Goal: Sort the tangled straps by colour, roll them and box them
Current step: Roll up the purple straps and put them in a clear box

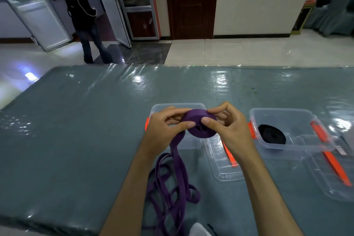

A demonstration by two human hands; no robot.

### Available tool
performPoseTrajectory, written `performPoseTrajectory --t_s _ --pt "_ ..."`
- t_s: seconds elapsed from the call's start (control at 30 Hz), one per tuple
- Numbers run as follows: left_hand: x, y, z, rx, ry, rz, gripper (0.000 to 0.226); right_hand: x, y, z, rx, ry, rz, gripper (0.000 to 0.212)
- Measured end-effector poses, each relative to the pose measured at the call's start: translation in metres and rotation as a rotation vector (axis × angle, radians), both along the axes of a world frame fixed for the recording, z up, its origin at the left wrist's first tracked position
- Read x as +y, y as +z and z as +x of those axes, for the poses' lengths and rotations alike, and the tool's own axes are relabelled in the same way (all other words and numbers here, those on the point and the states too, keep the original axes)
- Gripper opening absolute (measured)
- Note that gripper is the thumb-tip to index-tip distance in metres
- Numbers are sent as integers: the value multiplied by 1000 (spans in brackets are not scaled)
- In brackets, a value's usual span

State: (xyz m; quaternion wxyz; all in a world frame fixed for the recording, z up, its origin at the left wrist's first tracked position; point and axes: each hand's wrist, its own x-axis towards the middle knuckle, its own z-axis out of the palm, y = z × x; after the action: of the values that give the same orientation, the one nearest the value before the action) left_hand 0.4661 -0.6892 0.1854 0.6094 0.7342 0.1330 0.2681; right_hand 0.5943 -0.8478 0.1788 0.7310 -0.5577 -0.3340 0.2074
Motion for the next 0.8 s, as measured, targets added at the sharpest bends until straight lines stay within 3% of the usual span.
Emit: performPoseTrajectory --t_s 0.2,0.4,0.5,0.63,0.8 --pt "5 4 0 60 -75 -66 37 0 2 -5 70 -87 117 24" --pt "9 2 -3 37 -52 15 35 -6 -1 2 13 24 -44 32" --pt "7 0 -2 41 -41 47 35 -6 5 3 -74 -18 -35 40" --pt "17 4 -2 49 -50 -8 30 5 1 -6 -46 -75 44 27" --pt "24 11 -6 50 75 429 29 6 -2 -4 -59 6 -52 31"
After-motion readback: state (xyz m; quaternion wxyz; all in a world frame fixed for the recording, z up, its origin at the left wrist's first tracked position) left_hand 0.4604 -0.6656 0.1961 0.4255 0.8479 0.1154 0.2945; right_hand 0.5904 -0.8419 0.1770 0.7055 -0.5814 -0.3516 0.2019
